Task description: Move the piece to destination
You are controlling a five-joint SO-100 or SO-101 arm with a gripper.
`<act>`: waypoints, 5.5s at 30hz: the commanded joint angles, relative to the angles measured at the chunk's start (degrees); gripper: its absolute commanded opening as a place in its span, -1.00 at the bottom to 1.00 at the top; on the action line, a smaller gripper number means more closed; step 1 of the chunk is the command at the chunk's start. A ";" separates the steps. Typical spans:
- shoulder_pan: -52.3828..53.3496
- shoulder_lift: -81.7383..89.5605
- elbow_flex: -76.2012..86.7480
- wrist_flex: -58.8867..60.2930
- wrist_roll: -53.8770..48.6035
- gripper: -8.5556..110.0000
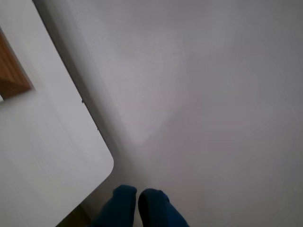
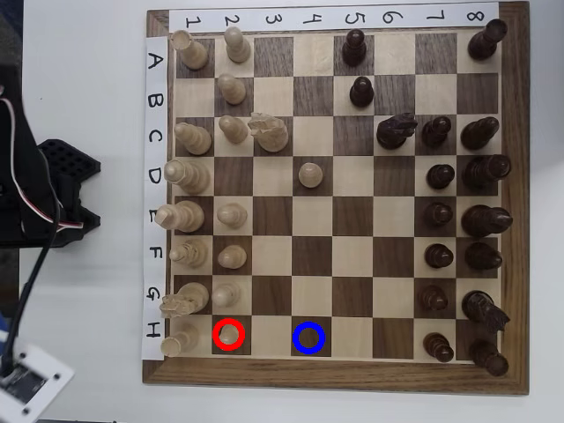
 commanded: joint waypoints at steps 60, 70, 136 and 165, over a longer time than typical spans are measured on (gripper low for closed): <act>-51.24 -51.42 -29.88 8.17 79.01 -0.63; -51.24 -55.72 -26.54 3.16 78.75 -0.63; -47.64 -61.44 -15.21 -16.35 70.40 -0.67; -45.53 -60.56 -16.87 -16.52 68.73 -0.86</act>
